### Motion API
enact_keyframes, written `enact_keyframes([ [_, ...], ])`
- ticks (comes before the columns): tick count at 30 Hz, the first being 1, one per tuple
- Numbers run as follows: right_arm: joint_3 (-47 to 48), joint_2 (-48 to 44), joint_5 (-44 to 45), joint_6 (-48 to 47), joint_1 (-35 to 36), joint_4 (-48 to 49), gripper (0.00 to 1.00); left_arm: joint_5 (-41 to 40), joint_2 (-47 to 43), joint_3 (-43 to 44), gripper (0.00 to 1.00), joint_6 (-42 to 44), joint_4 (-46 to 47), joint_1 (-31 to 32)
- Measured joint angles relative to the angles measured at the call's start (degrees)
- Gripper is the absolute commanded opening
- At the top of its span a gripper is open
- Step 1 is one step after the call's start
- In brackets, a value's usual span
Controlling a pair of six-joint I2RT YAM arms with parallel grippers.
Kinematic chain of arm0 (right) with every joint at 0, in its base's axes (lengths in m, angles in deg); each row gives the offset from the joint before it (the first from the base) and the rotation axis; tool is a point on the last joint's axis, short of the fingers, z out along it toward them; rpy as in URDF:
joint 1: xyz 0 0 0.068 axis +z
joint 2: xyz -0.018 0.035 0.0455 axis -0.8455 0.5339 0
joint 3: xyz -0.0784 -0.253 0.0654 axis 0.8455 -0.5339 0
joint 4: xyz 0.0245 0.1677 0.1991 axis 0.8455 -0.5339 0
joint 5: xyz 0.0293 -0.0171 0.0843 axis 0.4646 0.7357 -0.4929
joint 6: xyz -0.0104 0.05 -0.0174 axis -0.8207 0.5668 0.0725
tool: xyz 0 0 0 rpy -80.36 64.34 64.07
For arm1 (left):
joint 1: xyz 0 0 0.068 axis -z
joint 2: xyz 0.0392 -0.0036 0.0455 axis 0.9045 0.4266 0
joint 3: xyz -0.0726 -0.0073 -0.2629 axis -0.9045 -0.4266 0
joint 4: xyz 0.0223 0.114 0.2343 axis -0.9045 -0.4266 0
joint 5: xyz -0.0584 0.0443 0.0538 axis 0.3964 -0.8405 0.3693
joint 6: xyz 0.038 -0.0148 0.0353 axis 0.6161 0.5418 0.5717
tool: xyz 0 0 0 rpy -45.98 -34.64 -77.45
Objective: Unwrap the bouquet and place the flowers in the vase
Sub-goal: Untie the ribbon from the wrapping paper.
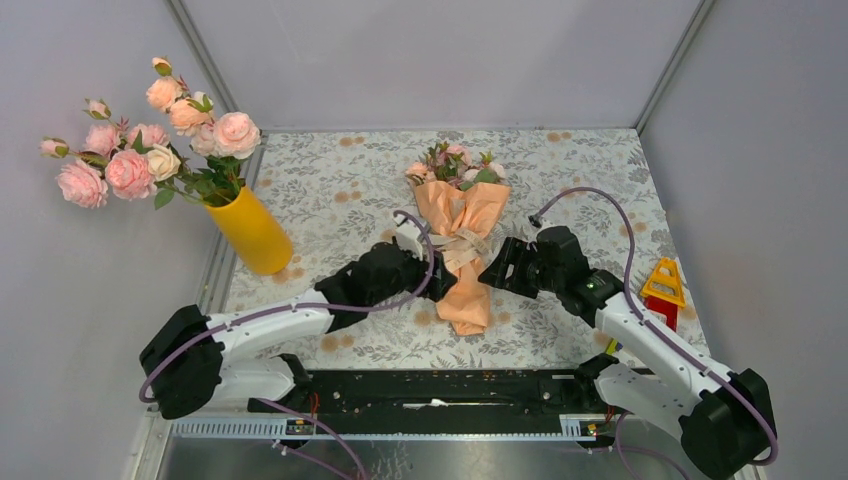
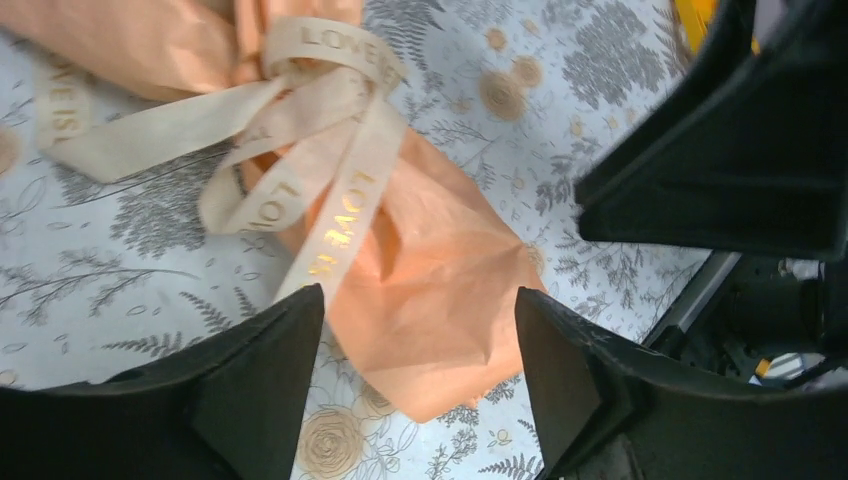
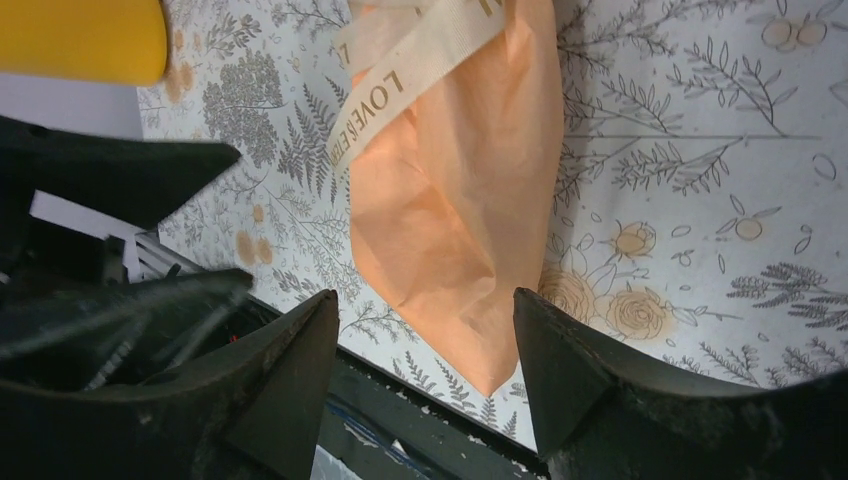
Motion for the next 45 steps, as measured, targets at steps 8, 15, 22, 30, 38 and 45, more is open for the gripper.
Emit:
enact_keyframes([
  [8,-0.3,-0.7,-0.2,2.7,0.0,-1.2,0.69,14.1,1.4,-4.8,0.81,-6.0,0.7,-12.5],
  [15,1.9,-1.8,0.0,3.1,0.0,-4.2,0.68,22.7,4.9,-9.7,0.83,-10.3,5.9,-16.0],
  [22,3.9,-2.3,0.1,3.1,0.0,-6.2,0.67,27.6,10.3,-12.8,0.85,-11.0,13.8,-19.1],
  [30,6.3,-2.0,0.9,3.2,1.1,-7.3,0.67,32.0,13.9,-12.9,0.61,-11.6,20.9,-19.1],
  [38,7.5,-1.2,1.8,3.3,2.5,-9.1,0.67,32.2,16.3,-13.6,0.48,-13.6,27.4,-19.3],
  [45,9.5,-0.1,2.8,3.1,3.7,-10.1,0.67,31.8,16.0,-15.6,0.36,-14.6,28.5,-19.6],
])
